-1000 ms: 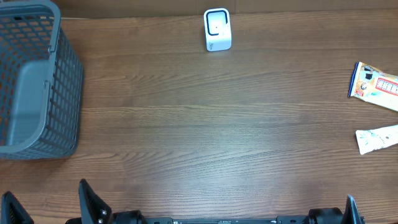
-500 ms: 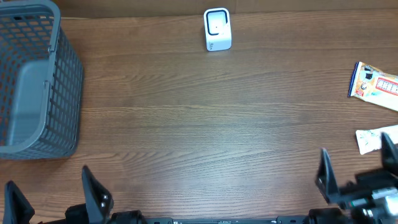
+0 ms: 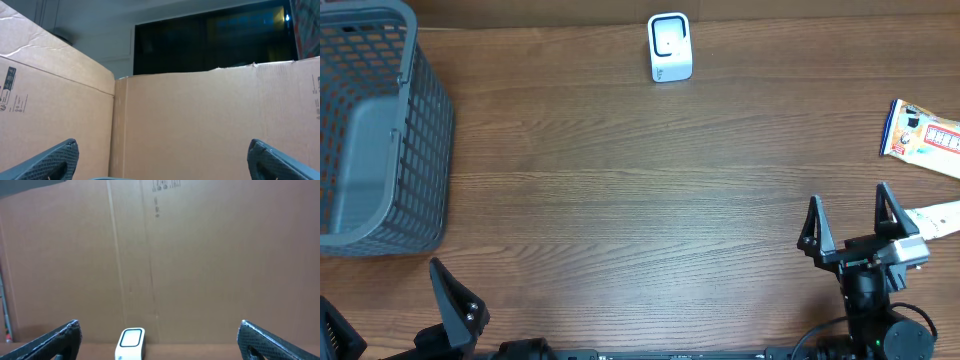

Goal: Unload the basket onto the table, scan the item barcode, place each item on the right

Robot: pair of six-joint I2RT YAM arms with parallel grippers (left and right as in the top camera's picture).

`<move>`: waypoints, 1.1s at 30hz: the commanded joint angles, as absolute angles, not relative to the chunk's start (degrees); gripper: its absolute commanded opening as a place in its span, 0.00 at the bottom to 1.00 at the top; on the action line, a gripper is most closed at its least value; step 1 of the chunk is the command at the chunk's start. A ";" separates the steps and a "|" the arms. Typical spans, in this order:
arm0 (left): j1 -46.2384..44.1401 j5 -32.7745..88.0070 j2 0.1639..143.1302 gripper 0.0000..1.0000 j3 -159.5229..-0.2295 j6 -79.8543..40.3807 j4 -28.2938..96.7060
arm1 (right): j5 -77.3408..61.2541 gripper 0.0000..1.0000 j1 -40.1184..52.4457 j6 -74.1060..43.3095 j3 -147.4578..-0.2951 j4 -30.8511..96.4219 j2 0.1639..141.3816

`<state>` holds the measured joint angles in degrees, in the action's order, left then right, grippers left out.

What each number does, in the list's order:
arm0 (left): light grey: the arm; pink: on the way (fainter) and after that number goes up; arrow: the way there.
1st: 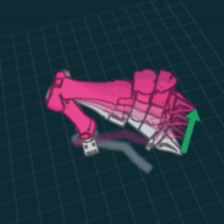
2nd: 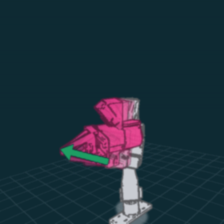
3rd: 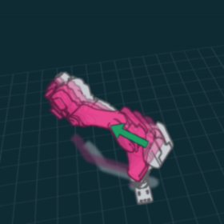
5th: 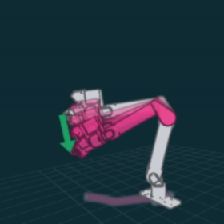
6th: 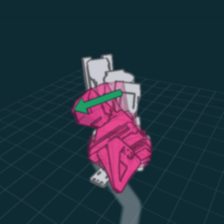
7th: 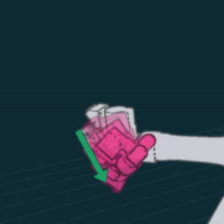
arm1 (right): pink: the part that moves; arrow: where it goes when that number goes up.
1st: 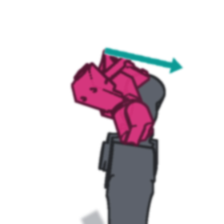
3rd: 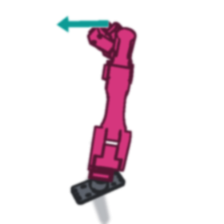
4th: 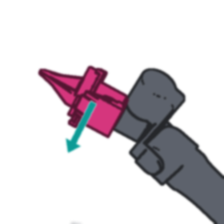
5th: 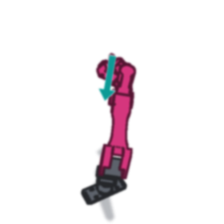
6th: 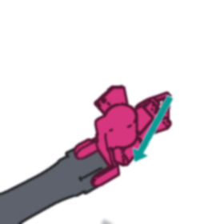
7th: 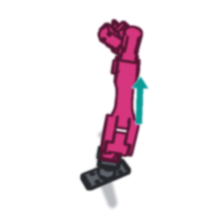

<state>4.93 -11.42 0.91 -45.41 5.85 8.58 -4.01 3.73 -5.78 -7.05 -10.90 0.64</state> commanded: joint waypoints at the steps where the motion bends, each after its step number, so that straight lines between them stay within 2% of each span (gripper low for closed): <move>1: 5.23 -11.94 0.21 1.00 -45.10 6.20 8.60 | -2.85 1.00 3.36 -8.19 -5.19 -11.46 0.27; 9: 5.23 -11.94 0.21 1.00 -45.08 6.20 8.75 | -2.57 1.00 3.36 -8.21 -0.49 -10.00 0.27; 21: 5.23 -11.99 0.23 1.00 -45.08 6.00 9.93 | -4.56 1.00 3.36 -9.02 -0.45 1.87 0.27; 33: 5.23 -8.78 0.23 1.00 -45.10 5.93 24.40 | -5.41 1.00 3.36 -9.02 -0.45 4.32 0.34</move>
<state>4.93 -11.11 0.91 -45.34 5.80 21.89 -5.10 3.73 -8.80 -1.06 4.54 0.64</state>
